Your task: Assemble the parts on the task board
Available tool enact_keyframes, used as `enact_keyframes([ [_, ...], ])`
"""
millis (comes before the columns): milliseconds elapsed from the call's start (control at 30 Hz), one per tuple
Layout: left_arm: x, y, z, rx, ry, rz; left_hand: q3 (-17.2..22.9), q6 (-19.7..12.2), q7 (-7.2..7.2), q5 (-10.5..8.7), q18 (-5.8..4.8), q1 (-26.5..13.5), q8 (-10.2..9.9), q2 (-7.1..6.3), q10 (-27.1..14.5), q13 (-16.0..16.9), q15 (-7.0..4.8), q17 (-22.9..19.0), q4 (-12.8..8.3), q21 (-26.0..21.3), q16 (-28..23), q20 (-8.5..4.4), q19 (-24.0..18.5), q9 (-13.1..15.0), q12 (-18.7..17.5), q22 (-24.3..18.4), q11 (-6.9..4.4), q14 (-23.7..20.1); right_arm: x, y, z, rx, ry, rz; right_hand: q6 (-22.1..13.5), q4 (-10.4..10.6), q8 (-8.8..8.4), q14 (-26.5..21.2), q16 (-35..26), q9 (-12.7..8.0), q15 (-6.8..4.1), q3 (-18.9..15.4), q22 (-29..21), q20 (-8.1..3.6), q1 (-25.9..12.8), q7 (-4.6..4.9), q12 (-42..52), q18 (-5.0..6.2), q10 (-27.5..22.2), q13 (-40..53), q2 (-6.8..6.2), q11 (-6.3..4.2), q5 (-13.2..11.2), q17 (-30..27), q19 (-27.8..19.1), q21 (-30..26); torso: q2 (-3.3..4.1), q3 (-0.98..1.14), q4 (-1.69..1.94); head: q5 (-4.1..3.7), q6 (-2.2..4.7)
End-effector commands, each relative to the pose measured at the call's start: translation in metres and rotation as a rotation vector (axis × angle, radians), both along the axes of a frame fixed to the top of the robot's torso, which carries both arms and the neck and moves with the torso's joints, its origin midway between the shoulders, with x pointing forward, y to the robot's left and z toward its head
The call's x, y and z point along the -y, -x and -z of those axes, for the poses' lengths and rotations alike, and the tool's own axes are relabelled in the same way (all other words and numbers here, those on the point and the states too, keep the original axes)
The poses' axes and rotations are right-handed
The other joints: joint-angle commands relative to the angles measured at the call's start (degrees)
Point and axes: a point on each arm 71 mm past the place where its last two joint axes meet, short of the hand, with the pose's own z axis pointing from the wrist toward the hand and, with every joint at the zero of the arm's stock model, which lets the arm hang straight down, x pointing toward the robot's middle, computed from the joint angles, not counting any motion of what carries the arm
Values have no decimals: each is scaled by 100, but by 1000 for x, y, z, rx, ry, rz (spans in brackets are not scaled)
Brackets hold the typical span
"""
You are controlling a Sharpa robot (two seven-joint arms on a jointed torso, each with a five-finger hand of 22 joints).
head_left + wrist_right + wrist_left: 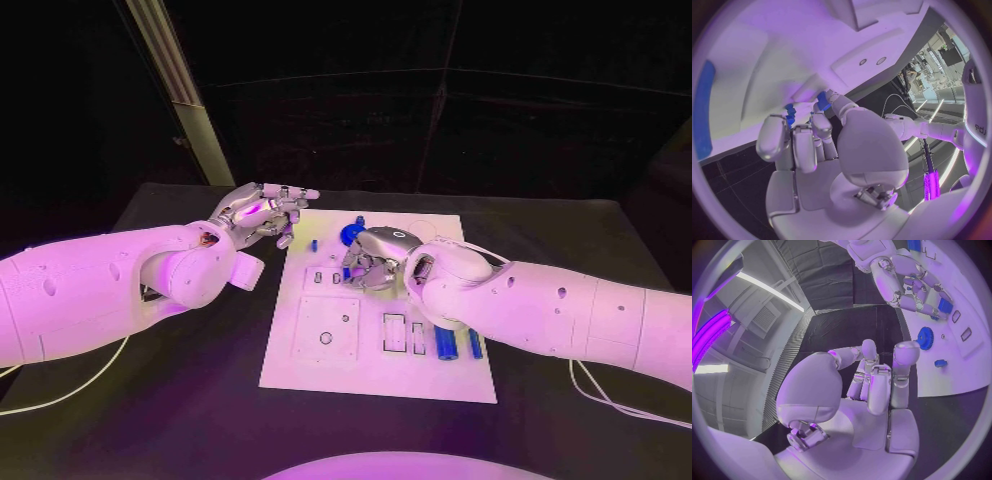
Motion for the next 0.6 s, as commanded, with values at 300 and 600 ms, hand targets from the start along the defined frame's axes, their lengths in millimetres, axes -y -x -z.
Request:
enact_keyframes([
  [300,2,0,-2,14,19,1,-28,2,-8,19,52,-8,-17,7,-52,-8,25,494,-9,11,-15,-11,-24,-10,-11,25,5,215,-1,-1,3,12,50,1,27,39,22,372,20,5,23,2,-3,21,13,5,-24,-110,-28,-7,56,-12,22,383,3,26,-3,-3,-4,2,-14],
  [600,2,-1,-2,9,16,0,-29,1,-10,20,51,-3,-19,13,-54,-10,24,509,-10,17,-5,-11,-19,-10,-11,32,3,221,-4,2,4,22,74,-12,24,44,20,370,15,4,23,-10,-10,20,8,5,-37,-108,-40,-18,46,-13,24,377,-1,23,-1,-2,4,-1,-15],
])
